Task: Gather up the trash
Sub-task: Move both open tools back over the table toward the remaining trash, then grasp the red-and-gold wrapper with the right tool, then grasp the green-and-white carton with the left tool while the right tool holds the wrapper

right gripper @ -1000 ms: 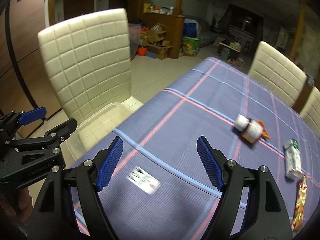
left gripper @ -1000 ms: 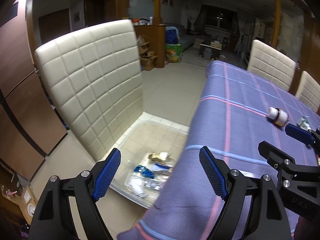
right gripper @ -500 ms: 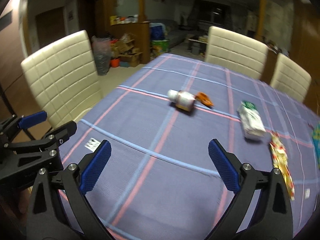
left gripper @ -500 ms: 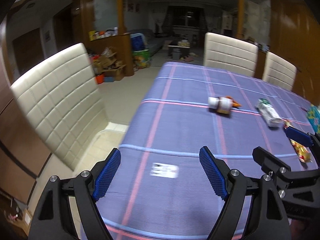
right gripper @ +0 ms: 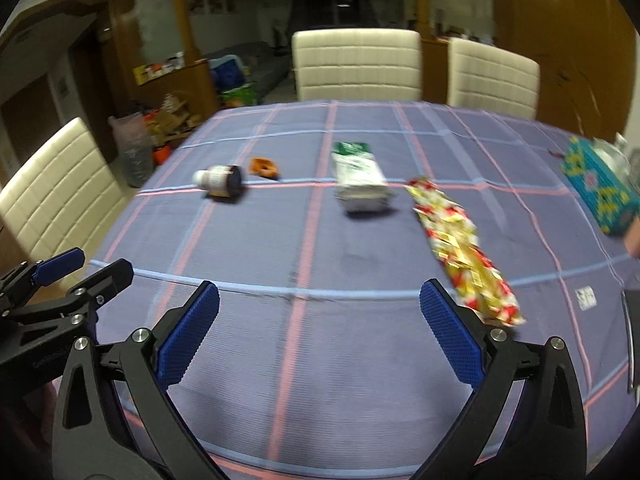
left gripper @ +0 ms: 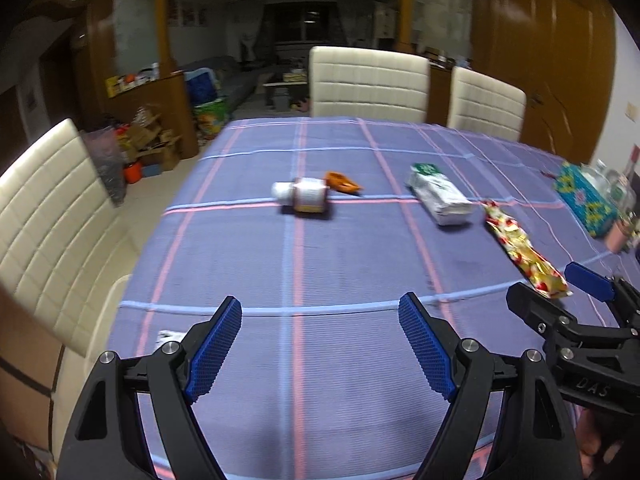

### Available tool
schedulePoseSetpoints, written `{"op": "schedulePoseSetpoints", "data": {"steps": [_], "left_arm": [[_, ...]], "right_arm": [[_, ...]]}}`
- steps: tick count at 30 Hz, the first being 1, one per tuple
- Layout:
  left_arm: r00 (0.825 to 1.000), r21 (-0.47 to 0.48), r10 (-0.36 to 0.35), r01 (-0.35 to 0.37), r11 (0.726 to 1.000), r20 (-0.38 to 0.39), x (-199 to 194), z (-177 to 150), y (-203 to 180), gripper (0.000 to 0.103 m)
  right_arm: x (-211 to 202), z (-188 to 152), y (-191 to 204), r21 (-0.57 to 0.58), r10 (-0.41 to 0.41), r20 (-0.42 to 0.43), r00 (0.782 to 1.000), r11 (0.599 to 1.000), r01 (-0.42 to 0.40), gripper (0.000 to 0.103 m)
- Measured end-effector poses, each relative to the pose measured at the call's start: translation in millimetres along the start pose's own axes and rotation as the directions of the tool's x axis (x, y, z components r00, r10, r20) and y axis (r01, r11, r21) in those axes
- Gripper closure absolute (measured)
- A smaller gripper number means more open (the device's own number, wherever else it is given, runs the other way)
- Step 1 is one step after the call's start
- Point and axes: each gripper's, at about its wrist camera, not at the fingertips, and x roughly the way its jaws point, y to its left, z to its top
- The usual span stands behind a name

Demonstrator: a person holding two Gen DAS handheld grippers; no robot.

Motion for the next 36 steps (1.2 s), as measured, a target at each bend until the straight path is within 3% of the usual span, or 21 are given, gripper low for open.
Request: {"op": "schedulePoseSetpoints", "data": {"steps": [6, 16, 25, 26, 30, 32, 36], "left_arm": [[0.999, 0.049, -0.035, 0.036, 0.998, -0.025, 18.3, 4.0, -38.5, 0.024], [0.995, 0.029, -0.052, 0.055, 0.998, -0.086, 60.7, 16.4, -58.4, 0.024], [0.993, 0.044, 0.018, -0.013, 0.999, -0.116, 103.2, 35.0, -61.6, 0.024], [0.993, 0.04, 0.026, -0.022, 0.999, -0.117, 106.0, 37.3, -60.1, 0.024], [0.991, -0.003, 0.042, -0.043, 0.999, -0.129, 123.7, 51.6, -46.0, 0.024], [0.99, -0.018, 0.042, -0.045, 0.999, -0.133, 130.9, 57.2, -42.2, 0.024], [0.989, -0.022, 0.005, -0.009, 1.0, -0.145, 143.5, 68.5, -49.2, 0.024]], "right_arm": [[9.0, -2.6, -47.6, 0.056, -0.084, 0.004, 0.996, 0.995, 0.083, 0.004], [50.8, 6.6, -89.4, 0.075, -0.113, -0.055, 0.992, 0.99, 0.117, 0.008], [103.3, 16.5, -105.7, 0.076, -0.114, -0.155, 0.981, 0.989, 0.127, 0.021], [108.2, 17.9, -106.2, 0.072, -0.118, -0.16, 0.98, 0.989, 0.131, 0.025], [120.8, 24.2, -104.5, 0.043, -0.158, -0.158, 0.975, 0.985, 0.167, 0.065], [124.4, 30.4, -102.3, 0.036, -0.154, -0.149, 0.977, 0.986, 0.161, 0.075], [124.6, 45.8, -102.0, 0.046, -0.199, -0.109, 0.974, 0.978, 0.205, 0.077]]}}
